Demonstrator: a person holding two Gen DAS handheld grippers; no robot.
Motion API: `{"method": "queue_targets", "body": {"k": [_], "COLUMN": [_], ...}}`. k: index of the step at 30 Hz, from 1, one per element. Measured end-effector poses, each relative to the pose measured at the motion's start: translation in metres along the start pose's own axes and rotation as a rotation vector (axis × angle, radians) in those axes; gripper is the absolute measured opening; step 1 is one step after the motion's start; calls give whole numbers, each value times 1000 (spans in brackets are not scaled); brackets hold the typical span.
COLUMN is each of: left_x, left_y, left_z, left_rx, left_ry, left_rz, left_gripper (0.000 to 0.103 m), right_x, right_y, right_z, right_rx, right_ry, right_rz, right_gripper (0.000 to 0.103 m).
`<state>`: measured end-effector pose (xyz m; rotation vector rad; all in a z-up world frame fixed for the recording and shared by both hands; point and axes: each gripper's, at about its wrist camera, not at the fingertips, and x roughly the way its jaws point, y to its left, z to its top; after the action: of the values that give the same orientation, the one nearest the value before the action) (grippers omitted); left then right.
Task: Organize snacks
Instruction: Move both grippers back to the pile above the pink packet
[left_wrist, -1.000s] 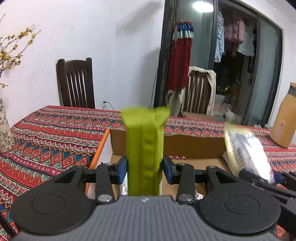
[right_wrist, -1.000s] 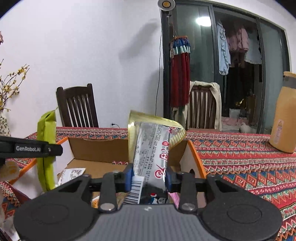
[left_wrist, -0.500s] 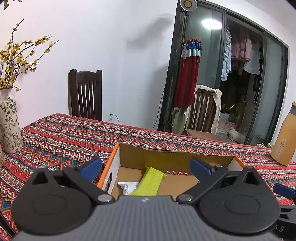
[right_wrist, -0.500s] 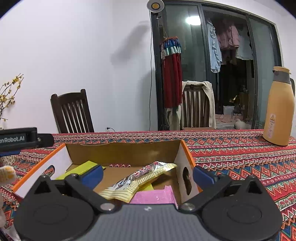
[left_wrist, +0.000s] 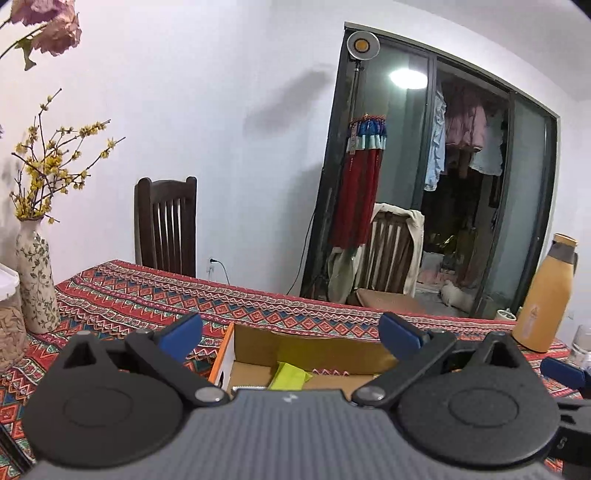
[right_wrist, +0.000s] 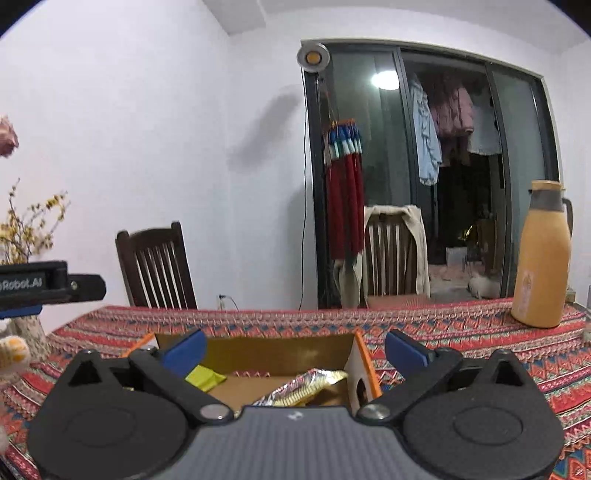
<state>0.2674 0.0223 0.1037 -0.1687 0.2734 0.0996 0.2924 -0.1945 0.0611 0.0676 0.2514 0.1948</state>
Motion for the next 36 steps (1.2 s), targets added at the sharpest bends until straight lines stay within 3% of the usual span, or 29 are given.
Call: {"method": "queue_targets", "body": {"k": [5, 11, 24, 30, 36], "left_x": [-19, -36, -46, -47, -49], "left_y": [5, 15, 63, 71, 71], "left_z": [-3, -27, -102, -127, -126], "left_rx": [10, 53, 57, 58, 43], "left_ry": [21, 78, 266, 235, 220], "left_rz": [-12, -17, 27, 32, 15], "left_gripper": [103, 103, 103, 103, 103], "right_x": [-25, -49, -70, -75, -75], "right_y": [-1, -1, -8, -9, -13], "right_z": [2, -16, -96, -105, -104], "right_rx": [-18, -51, -81, -64, -36], "right_ry": [-11, 36, 308, 333, 328], "right_rz": [-7, -13, -25, -48, -64], "right_gripper": [103, 103, 103, 103, 103]}}
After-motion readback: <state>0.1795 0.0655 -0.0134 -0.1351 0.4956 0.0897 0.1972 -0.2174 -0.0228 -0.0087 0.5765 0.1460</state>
